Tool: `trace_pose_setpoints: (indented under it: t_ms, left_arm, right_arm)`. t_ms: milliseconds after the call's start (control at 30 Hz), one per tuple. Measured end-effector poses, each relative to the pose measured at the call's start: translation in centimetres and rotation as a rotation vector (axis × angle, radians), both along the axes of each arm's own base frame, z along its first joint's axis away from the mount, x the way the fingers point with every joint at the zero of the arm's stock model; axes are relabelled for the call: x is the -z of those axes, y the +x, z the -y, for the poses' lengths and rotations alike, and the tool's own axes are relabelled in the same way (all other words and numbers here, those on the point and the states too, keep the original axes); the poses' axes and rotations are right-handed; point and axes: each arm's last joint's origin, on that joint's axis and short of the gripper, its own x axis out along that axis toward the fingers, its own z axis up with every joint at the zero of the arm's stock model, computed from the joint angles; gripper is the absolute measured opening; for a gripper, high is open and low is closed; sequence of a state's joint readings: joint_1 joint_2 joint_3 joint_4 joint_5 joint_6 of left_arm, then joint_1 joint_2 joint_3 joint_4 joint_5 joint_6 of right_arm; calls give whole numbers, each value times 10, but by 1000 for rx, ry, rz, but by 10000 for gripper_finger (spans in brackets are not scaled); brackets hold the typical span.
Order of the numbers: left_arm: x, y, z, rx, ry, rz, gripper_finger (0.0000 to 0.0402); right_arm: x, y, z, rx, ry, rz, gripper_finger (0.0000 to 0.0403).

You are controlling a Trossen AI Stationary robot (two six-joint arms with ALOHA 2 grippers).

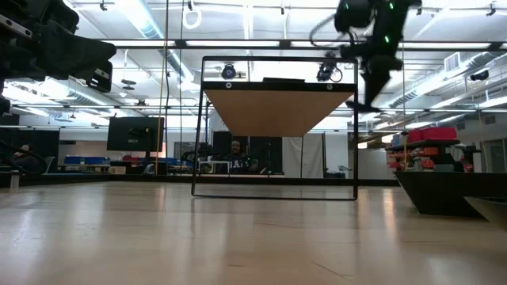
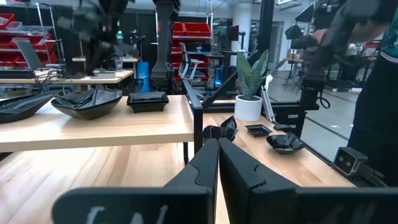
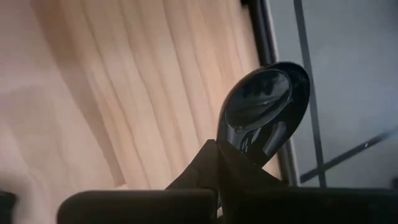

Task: Pick & Place Mini shaped plates
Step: Stack the drop-shaped plate on top of the drop-shaped plate on the shelf

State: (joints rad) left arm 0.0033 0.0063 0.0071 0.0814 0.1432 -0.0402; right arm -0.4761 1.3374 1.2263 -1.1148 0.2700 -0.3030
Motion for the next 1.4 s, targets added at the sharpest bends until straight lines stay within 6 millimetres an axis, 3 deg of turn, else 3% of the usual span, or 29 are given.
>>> trace_pose_setpoints:
  t_ms: [233, 433, 633, 933, 1400]
  left_arm:
    - [0, 0, 0, 0, 0, 0, 18]
    - [0, 0, 0, 0, 0, 0, 18]
    - [0, 0, 0, 0, 0, 1, 18]
    - [0, 0, 0, 0, 0, 0, 18]
    - [0, 0, 0, 0, 0, 0, 18]
  right_arm:
    - [-42, 41, -14, -111, -38, 94, 0]
    - [-58, 83, -21, -132, -43, 168, 0]
    - [-52, 118, -21, -95, -25, 219, 0]
    - [-33, 149, -14, -53, -28, 309, 0]
    - [-28, 157, -17, -45, 30, 357, 0]
